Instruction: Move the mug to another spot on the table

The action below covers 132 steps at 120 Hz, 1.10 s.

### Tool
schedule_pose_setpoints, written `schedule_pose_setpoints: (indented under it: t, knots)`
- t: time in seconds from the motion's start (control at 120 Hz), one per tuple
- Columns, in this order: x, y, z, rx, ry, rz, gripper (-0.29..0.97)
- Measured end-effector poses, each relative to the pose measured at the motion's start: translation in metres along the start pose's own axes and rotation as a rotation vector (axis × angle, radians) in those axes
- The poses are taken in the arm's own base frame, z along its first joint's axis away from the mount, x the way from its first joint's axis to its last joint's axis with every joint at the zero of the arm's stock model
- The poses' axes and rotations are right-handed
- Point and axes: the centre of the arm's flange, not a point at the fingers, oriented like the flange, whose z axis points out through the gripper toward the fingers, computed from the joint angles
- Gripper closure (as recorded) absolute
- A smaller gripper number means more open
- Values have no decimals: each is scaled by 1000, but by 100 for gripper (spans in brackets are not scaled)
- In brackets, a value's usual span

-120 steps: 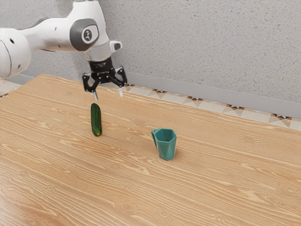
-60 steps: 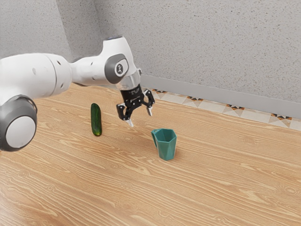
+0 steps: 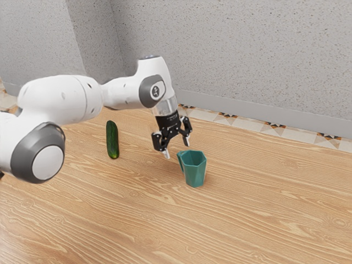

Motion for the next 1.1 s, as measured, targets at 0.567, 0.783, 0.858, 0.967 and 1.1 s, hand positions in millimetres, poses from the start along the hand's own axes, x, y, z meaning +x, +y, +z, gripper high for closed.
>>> schedule_pose_setpoints:
  t: [0.567,0.783,0.858,0.967,1.1]
  knots:
    - [-2,8,44,41,-34,-53,2]
    - [-1,8,48,44,-35,-63,17]
    - [-1,8,48,43,-36,-67,28]
    - [-2,8,47,38,-49,-77,47]
    - [-2,8,45,25,-90,-101,55]
